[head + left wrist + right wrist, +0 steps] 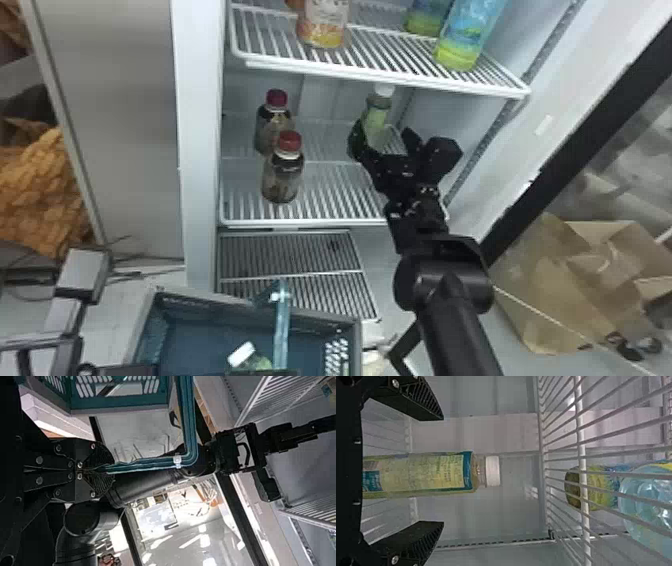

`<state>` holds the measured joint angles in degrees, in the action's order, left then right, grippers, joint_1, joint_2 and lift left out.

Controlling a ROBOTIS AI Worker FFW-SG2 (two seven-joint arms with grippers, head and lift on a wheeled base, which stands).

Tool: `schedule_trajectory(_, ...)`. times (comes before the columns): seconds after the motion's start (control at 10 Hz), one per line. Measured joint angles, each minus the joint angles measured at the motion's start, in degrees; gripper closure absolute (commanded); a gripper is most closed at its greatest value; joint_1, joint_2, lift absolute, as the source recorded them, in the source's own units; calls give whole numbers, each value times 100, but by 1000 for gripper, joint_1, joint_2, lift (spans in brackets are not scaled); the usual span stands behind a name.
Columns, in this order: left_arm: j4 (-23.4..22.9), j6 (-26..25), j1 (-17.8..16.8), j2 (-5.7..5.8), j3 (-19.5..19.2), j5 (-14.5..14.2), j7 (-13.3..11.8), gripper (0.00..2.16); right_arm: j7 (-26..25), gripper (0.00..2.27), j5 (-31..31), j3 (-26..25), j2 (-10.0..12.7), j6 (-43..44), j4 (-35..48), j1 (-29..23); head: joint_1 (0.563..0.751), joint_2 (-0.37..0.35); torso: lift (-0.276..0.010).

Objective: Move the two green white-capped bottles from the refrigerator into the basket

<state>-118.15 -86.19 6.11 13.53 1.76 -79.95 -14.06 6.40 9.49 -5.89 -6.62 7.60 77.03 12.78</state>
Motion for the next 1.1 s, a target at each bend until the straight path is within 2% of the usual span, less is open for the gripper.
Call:
schedule_trajectory(0.8, 72, 69, -121, -9, 47, -43, 0, 1161, -282, 102, -59, 370, -153, -243, -1336, 1118, 695, -350, -263)
schedule_trajectory(1.1, 95, 69, -147, -12, 76, -54, 0, 1161, -335, 160, -74, 399, -186, -335, -1540, 1290, 691, -350, -263)
